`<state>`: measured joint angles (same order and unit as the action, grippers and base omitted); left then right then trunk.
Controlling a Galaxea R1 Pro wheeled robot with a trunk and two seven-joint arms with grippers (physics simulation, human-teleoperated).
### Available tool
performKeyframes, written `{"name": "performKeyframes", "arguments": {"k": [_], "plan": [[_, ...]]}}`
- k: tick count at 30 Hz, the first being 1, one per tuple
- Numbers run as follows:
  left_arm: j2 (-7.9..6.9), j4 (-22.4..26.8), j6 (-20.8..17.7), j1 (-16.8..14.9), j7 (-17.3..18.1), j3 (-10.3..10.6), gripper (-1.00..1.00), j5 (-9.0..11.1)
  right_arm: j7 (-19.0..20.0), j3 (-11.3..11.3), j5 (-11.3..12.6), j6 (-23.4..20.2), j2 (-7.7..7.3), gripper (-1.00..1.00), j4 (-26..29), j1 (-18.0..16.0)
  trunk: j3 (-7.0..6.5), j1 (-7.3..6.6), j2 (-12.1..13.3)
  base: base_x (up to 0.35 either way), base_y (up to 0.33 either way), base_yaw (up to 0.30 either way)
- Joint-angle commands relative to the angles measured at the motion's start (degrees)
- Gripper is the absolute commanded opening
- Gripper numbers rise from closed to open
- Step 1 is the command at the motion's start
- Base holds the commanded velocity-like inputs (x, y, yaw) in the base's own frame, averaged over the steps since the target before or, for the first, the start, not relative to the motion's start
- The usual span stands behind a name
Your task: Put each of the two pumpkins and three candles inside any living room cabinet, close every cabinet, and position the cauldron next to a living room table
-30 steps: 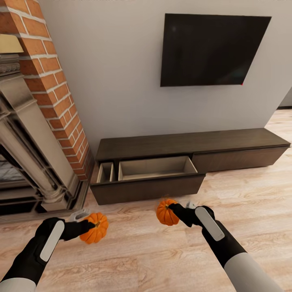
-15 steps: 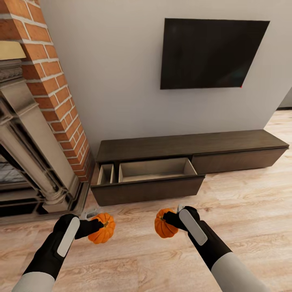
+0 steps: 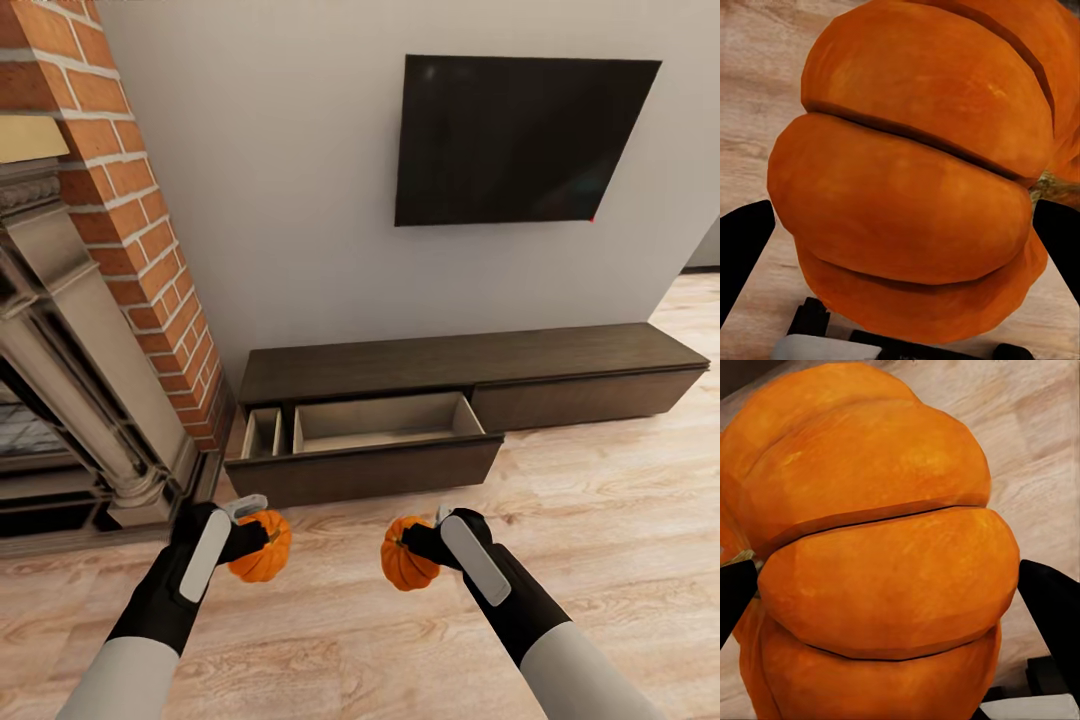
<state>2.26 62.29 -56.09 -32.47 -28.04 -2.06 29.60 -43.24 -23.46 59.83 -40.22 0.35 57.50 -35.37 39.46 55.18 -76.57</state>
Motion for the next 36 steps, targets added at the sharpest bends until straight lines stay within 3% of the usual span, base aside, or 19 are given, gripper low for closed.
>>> {"name": "performKeyframes", "arguments": {"k": [1, 8, 12, 17, 21, 23, 25, 26, 29, 36], "plan": [[0.14, -0.1, -0.1, 0.0, -0.7, -0.1, -1.0, 0.6, -0.6, -0.1, 0.2, -0.1, -0.01, -1.0, 0.1, 0.0, 0.05, 0.0, 0.0, 0.0, 0.0, 0.0], [0.29, 0.5, -0.1, 0.0, -0.2, 1.1, -1.0, 0.5, -0.3, -0.1, -0.4, -0.1, -0.07, -1.0, 0.7, -0.1, 0.05, 0.0, 0.0, 0.046, 0.0, 0.0], [0.43, 0.6, -0.1, 0.0, -0.3, 1.4, -1.0, 0.5, -0.3, -0.1, -0.4, -0.2, -0.08, -1.0, 3.4, -0.1, 0.05, 0.0, 0.0, 0.281, 0.0, 0.0], [0.54, 0.6, -0.2, 0.0, -0.2, 3.8, -1.0, 0.6, 0.0, 0.0, -0.2, -0.2, -0.08, -1.0, 4.0, -0.1, 0.05, 0.0, 0.0, 0.326, 0.0, 0.0], [0.64, 1.0, -0.4, 0.0, 0.0, 4.3, -1.0, 1.1, 1.4, 0.2, 0.5, -0.3, -0.05, -1.0, 4.1, -0.1, 0.05, 0.0, 0.0, 0.301, -0.023, 0.0], [0.66, 2.7, -0.6, 0.0, 0.4, 4.3, -1.0, 3.6, 5.1, 0.4, 0.6, -0.4, -0.18, -1.0, 4.7, -0.1, 0.05, 0.0, 0.0, 0.24, -0.013, 0.0], [0.4, 5.3, -0.8, 0.3, 0.9, 4.5, -1.0, 8.6, 9.3, 0.5, 0.7, -0.9, -0.31, -1.0, 6.4, -0.1, 0.05, 0.0, 0.0, 0.202, -0.005, 0.0], [-0.15, 7.5, -0.9, 0.4, 1.0, 4.5, -1.0, 12.8, 11.3, 0.5, 0.7, -1.8, -0.28, -1.0, 8.1, -0.1, 0.05, 0.0, 0.0, 0.184, -0.002, 0.0], [-1.1, 11.1, -0.9, 0.6, 1.1, 4.7, -1.0, 17.6, 13.1, 0.7, 0.7, -2.8, -0.27, -1.0, 10.8, -0.1, 0.05, 0.0, 0.0, 0.189, -0.001, 0.0], [-1.37, 12.7, -0.9, 0.7, 1.2, 4.7, -1.0, 19.0, 13.8, 0.8, 0.7, -3.0, -0.26, -1.0, 11.7, -0.1, 0.05, 0.0, 0.0, 0.24, 0.0, 0.0]]}}
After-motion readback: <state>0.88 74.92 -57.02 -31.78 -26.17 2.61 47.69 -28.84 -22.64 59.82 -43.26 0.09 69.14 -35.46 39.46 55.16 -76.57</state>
